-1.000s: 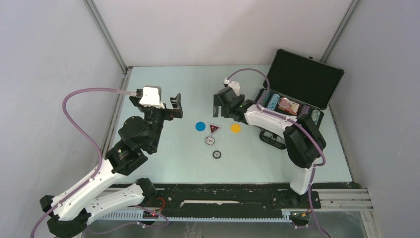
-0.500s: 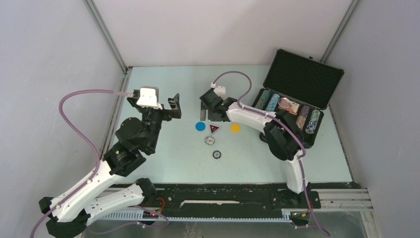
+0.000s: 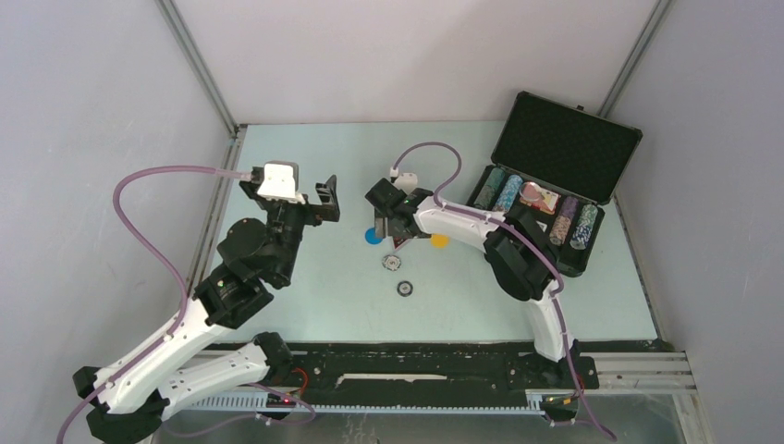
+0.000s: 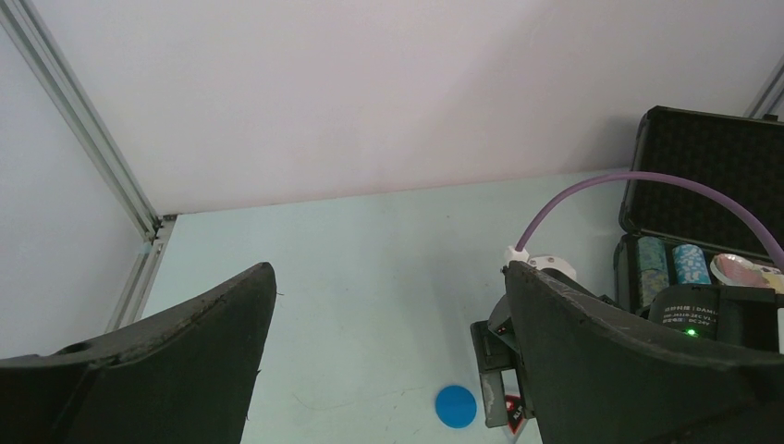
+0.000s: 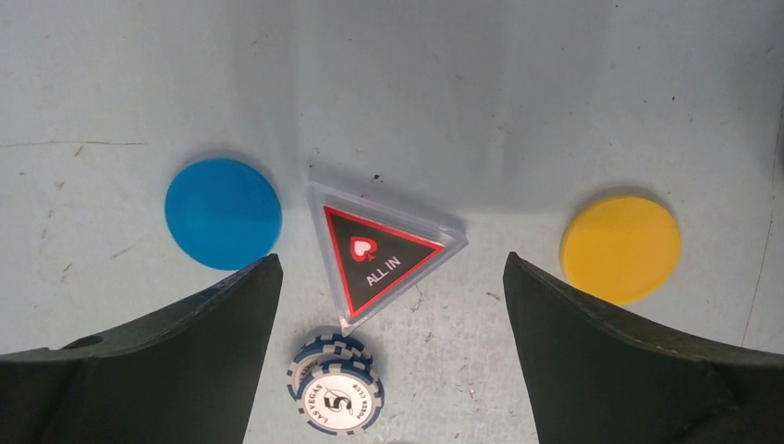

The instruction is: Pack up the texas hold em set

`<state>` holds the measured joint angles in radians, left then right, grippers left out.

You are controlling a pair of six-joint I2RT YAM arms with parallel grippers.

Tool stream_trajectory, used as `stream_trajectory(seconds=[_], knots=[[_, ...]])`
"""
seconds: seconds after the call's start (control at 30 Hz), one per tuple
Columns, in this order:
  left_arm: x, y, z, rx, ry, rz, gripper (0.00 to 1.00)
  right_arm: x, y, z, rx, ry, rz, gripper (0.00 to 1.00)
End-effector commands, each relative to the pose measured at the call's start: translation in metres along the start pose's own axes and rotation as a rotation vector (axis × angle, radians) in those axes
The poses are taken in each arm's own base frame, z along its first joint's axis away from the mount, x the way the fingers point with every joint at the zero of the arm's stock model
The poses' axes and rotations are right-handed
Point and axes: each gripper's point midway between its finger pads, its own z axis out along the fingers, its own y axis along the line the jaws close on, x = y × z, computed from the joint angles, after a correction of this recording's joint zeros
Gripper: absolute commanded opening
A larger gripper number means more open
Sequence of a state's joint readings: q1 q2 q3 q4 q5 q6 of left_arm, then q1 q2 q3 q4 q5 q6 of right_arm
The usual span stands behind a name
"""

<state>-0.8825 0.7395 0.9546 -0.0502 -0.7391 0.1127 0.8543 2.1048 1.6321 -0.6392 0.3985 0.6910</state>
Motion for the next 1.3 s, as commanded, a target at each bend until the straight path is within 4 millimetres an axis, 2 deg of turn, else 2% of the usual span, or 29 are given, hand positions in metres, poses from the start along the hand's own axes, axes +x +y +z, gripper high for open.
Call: stream_trajectory(seconds=[0.0, 0.2, 0.47, 0.87, 1.13, 1.27], knots=[[-0.007, 0.002, 0.001, -0.008, -0.016, -0.020, 1.00, 0.002, 0.003, 0.006, 0.015, 0.007, 0.024, 0.99], [-0.010, 0.001, -0.001, 0.006, -0.023, -0.036, 1.00, 0.006, 0.010, 0.018, -0.038, 0.037, -0.006, 0.92], [-0.011, 0.002, -0.001, 0.006, -0.023, -0.039, 1.00, 0.007, 0.007, 0.028, -0.025, 0.049, -0.032, 0.93], [-0.011, 0.001, -0.001, 0.009, -0.024, -0.041, 1.00, 0.007, 0.007, 0.027, -0.038, 0.055, -0.078, 0.87], [-0.010, 0.002, -0.001, 0.005, -0.023, -0.040, 1.00, 0.007, -0.005, 0.024, -0.040, 0.080, -0.140, 0.88], [-0.010, 0.001, 0.000, 0.009, -0.022, -0.042, 1.00, 0.008, -0.008, 0.028, -0.076, 0.103, -0.131, 0.85]])
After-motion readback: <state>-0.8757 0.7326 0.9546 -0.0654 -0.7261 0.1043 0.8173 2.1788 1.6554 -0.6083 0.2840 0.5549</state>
